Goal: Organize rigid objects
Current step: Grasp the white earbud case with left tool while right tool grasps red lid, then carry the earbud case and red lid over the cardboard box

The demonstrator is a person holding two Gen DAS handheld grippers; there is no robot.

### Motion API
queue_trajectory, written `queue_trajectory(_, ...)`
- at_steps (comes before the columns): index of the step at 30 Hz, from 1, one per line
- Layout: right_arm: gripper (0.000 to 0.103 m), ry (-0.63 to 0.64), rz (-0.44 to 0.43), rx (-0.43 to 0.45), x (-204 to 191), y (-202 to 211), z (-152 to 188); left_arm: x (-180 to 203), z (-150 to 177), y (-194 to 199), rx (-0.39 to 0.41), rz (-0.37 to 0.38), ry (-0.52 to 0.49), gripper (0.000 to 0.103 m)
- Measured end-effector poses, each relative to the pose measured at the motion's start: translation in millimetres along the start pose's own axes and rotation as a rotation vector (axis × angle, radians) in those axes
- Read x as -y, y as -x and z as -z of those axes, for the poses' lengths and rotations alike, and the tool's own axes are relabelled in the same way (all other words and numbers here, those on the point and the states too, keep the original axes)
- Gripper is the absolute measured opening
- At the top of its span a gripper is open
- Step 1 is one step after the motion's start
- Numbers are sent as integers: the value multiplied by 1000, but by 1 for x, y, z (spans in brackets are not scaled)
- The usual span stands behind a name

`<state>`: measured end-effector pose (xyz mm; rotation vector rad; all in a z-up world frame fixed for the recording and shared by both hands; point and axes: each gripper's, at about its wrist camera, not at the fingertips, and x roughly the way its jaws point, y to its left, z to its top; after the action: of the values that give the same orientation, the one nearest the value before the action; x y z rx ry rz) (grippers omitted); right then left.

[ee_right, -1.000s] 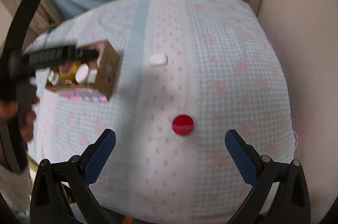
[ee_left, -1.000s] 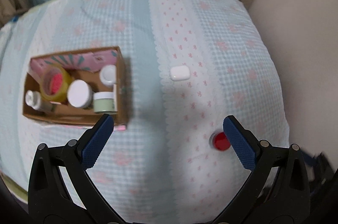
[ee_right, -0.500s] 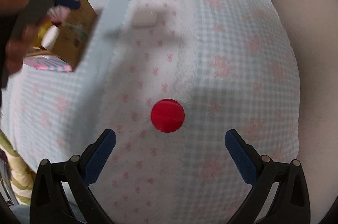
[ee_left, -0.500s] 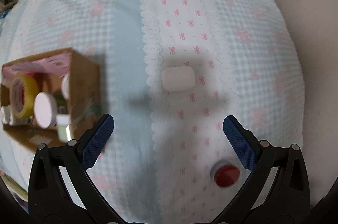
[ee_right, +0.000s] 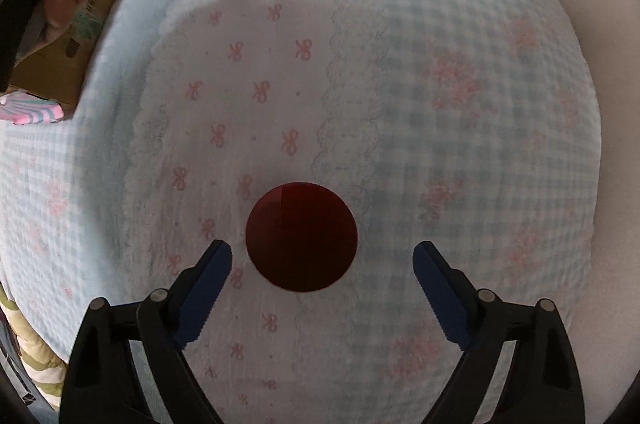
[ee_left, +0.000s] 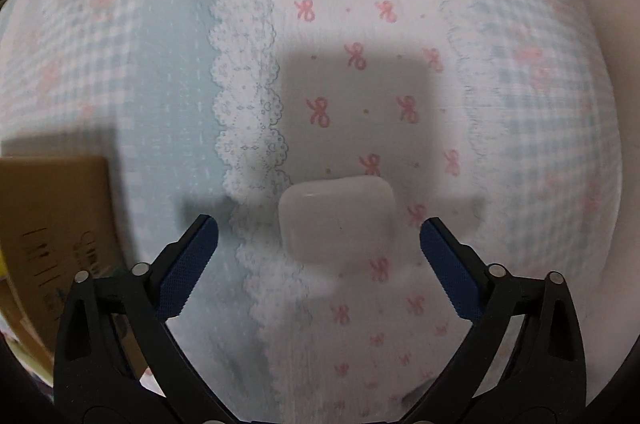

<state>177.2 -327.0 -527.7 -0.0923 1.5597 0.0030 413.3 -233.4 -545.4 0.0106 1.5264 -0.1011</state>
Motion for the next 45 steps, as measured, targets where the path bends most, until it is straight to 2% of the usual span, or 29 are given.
queue_trajectory(3,85,2,1,-9,0,-7,-1,-2,0,-9,-1,0,18,95)
queue_trajectory(7,83,24,2,-14,-6,-12,-4,-2,-1,-16,3,-6,21,91)
queue_trajectory(9,75,31,3,-14,-9,-14,-6,-2,1,-17,17,-8,11,88)
queue_trajectory(11,72,36,4,-21,-13,-16,-8,0,2,-16,38,-5,0,79)
queue_trajectory(14,62,29,-8,-30,-17,-19,-10,4,3,-14,56,-2,-15,67)
queue_trajectory(16,56,26,-11,-34,-19,-20,-18,5,3,-11,61,-4,-21,61)
queue_trajectory(18,50,22,5,-34,-19,-20,-22,6,2,-9,62,-2,-18,60)
queue_trajectory(26,50,3,-21,-30,-8,-17,-38,4,-5,-4,73,11,-11,59)
queue_trajectory(32,50,-23,-34,-6,14,1,-35,1,-3,22,108,34,-13,59)
queue_trajectory(38,50,-55,-43,48,32,38,-39,-1,2,62,155,63,-11,59)
queue_trajectory(45,50,-75,-43,170,55,109,-41,-13,26,128,217,115,-2,59)
